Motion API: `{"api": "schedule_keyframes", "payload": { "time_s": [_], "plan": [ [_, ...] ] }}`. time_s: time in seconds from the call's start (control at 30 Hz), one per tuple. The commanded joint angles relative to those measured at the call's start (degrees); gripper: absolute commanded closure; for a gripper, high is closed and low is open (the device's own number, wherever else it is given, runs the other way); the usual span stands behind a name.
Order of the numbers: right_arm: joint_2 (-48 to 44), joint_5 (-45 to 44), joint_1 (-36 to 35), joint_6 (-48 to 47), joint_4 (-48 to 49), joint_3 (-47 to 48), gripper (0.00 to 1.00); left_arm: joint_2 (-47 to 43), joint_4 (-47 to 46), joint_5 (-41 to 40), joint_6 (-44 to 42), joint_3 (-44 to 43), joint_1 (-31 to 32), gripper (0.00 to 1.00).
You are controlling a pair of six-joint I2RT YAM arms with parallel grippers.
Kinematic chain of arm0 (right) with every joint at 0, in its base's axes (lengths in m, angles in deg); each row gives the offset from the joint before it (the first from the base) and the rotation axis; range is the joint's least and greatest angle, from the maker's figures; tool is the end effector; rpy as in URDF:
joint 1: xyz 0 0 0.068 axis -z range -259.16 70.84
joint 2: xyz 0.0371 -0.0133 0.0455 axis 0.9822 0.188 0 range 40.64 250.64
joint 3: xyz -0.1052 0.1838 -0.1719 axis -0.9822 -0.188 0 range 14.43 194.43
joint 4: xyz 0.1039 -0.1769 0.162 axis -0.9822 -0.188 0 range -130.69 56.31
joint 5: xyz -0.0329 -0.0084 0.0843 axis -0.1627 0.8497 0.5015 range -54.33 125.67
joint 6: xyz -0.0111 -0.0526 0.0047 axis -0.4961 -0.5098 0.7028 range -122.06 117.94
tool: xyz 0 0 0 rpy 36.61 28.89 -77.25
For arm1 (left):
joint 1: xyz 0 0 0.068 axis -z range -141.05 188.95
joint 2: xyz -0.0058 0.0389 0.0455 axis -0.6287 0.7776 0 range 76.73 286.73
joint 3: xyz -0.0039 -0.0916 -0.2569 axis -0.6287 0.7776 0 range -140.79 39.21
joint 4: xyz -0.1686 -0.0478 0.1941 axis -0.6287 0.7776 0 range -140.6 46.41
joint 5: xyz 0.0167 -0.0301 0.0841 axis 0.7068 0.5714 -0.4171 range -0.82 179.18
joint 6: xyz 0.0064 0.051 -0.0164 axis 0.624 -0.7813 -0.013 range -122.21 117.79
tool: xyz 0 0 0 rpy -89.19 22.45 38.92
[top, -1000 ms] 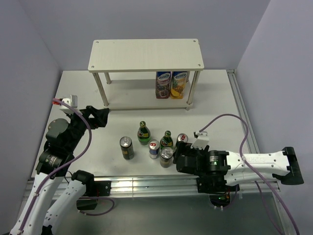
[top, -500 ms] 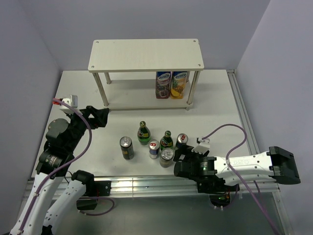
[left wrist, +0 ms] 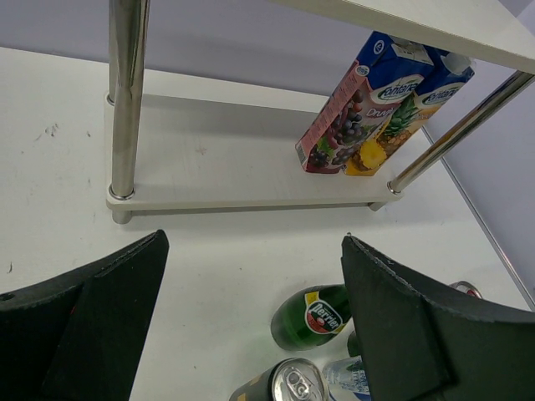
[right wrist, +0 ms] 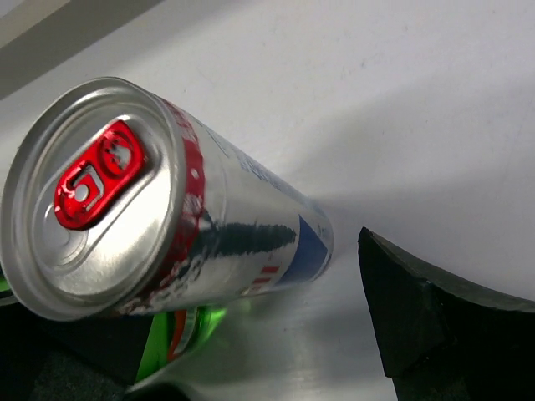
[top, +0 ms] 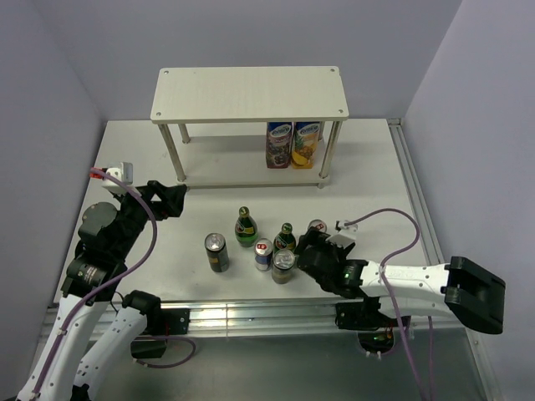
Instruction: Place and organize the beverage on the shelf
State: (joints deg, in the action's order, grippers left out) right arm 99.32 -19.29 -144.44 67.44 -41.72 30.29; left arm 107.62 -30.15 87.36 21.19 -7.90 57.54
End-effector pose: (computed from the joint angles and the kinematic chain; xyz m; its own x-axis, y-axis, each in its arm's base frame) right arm 0.0946 0.1357 0.1433 -0.3996 0.4180 -0.8158 0.1969 0.9083 0.3690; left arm 0.1153 -0.0376 0.3670 -0.1786 -0.3586 -0.9162 0.2372 0.8881 -0.3938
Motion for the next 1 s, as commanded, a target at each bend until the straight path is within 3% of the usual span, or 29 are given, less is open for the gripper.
{"api": "schedule_keyframes", "payload": {
  "time_s": [0.0, 0.37, 0.5, 0.6, 0.63, 0.73, 0.8, 0.97],
  "plan": [
    [1.9, -0.5, 3.2, -9.5, 12.5, -0.5, 0.0, 0.0, -1.7, 0.2, -0.9, 0.1, 0.0, 0.09],
    [10.7, 2.0, 7.8, -17.5, 23.4, 1.5, 0.01, 0.0, -1.6, 0.1, -0.9, 0.0, 0.0, 0.09],
    [12.5, 1.5, 8.8, -19.4, 25.4, 1.5, 0.1, -0.1, -1.7, 0.2, -0.9, 0.0, 0.0, 0.09],
    [13.8, 1.7, 9.4, -21.6, 27.4, 1.5, 0.25, 0.0, -1.7, 0.3, -0.9, 0.0, 0.0, 0.09],
    [14.8, 2.3, 10.0, -22.9, 28.9, 1.5, 0.47, 0.1, -1.6, 0.2, -0.9, 0.0, 0.0, 0.09],
    [17.0, 3.8, 11.1, -22.7, 27.7, 2.9, 0.9, 0.3, -1.7, 0.2, -0.9, -0.1, 0.0, 0.09],
    [17.7, 4.1, 11.2, -22.7, 25.7, 5.0, 1.0, 0.2, -1.7, 0.0, -1.0, 0.0, 0.0, 0.09],
    [10.7, 1.9, 10.2, -20.5, 10.2, 10.8, 1.0, 0.0, -1.6, -0.2, -1.1, 0.0, 0.0, 0.09]
  ]
}}
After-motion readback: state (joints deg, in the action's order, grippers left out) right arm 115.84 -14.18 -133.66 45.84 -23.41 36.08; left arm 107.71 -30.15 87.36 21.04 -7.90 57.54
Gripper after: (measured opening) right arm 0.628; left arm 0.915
